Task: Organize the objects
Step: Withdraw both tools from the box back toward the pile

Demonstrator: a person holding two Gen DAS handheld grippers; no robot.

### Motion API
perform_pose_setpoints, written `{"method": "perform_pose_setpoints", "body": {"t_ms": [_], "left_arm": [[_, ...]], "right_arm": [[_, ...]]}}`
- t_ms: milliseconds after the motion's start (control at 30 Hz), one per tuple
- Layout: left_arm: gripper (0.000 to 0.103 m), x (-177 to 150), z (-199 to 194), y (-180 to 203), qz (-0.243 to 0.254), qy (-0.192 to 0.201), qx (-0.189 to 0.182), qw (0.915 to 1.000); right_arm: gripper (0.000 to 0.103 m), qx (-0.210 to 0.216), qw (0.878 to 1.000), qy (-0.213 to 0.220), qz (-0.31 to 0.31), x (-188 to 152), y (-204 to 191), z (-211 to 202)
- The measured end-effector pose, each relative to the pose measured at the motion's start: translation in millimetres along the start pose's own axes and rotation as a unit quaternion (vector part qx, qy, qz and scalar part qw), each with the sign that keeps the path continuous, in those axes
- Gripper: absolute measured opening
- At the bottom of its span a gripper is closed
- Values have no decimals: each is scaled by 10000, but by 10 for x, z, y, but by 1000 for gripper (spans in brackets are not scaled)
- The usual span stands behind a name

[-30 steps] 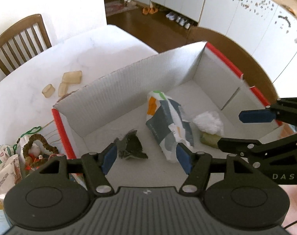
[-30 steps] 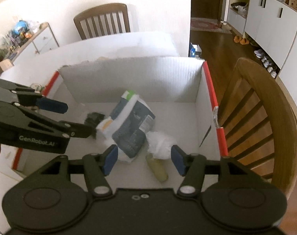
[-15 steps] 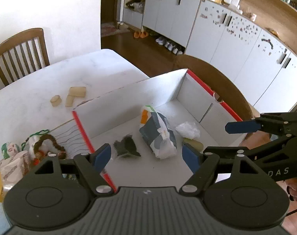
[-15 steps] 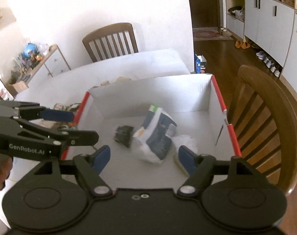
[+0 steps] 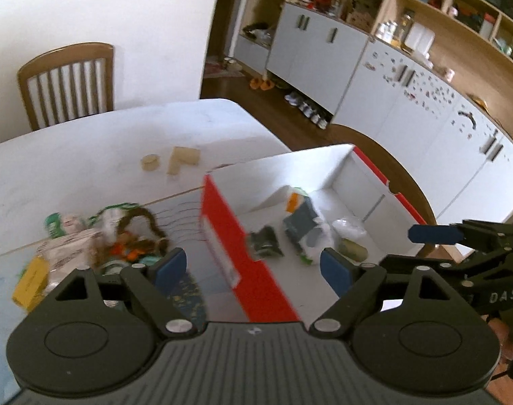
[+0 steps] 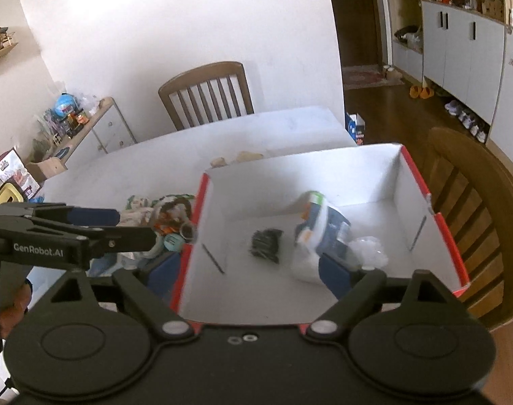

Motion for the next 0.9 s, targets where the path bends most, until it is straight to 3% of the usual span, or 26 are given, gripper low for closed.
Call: {"method": "perform_pose_setpoints", "body": {"t_ms": [100,533,900], "left_arm": [[101,-61,-117,-189,-119,94,25,9999],[103,-293,-479,-975,-297,518,97,9982],[103,-500,-466,-1651,-194,496,411,9977]], "right_arm": [[91,26,10000,15,-64,-26,-177,33],[92,104,9993,-17,-351,-170,-916,284],[95,112,9955,-84,-938,-256,-1488,631]]}}
Point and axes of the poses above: each gripper's, at about its wrist camera, not at the fingertips, and z roughly the way its jaws point, y to its right, x to its top, the point moved 10 cm from there along z, roughly the way its jaws point, and after that the axes turned 5 degrees about z, right-handed, at the moved point
